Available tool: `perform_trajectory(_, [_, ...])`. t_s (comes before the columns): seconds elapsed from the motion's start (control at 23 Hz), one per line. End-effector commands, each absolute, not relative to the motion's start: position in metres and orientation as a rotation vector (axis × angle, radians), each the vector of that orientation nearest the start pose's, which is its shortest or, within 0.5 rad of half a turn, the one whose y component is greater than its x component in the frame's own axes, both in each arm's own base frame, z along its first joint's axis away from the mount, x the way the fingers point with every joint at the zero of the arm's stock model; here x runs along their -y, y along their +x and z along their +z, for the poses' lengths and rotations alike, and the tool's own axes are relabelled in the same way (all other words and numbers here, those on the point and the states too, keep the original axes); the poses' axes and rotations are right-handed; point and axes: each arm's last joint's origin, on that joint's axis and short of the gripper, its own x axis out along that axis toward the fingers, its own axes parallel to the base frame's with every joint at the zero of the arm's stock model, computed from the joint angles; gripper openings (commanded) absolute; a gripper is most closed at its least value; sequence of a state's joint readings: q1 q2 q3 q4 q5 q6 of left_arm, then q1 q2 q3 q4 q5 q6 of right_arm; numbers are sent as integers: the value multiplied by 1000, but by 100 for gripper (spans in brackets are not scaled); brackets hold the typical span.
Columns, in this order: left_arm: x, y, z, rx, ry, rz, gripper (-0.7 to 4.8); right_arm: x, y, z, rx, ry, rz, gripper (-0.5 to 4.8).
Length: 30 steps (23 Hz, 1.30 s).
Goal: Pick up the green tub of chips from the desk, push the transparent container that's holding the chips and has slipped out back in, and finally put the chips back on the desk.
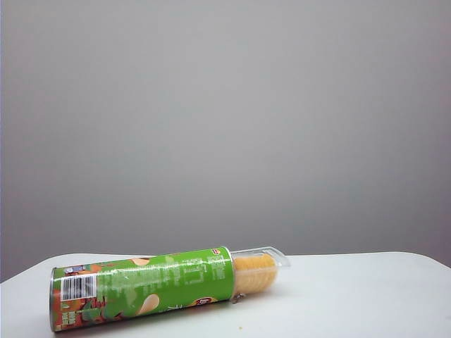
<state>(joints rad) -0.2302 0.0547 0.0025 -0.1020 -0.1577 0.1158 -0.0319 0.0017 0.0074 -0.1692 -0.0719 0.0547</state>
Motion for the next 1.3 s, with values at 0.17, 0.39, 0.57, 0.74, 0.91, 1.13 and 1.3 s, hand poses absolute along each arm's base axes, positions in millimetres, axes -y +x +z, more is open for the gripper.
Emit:
perform_trajectory(0.17, [18, 98, 152, -137, 143, -85, 34, 1, 97, 149, -154, 60, 37, -1])
perform_trajectory(0.39, [18, 98, 152, -136, 102, -82, 34, 0, 96, 149, -154, 65, 84, -2])
perform_trajectory(0.57, [20, 95, 177, -49, -129, -162, 17, -3, 97, 154, -110, 117, 164, -3])
perform_trajectory(0.74, [20, 95, 230, -6, -93, -143, 17, -1, 97, 168, 29, 211, 98, -5])
perform_trajectory(0.91, [24, 111, 262, -42, 50, -168, 21, 0, 96, 179, 67, 247, 65, -5])
perform_trajectory(1.13, [42, 165, 306, -232, 305, -363, 82, 4, 101, 223, 16, 265, 24, -5])
perform_trajectory(1.3, [51, 204, 311, -459, 505, -467, 99, 11, 133, 269, -100, 269, 108, -5])
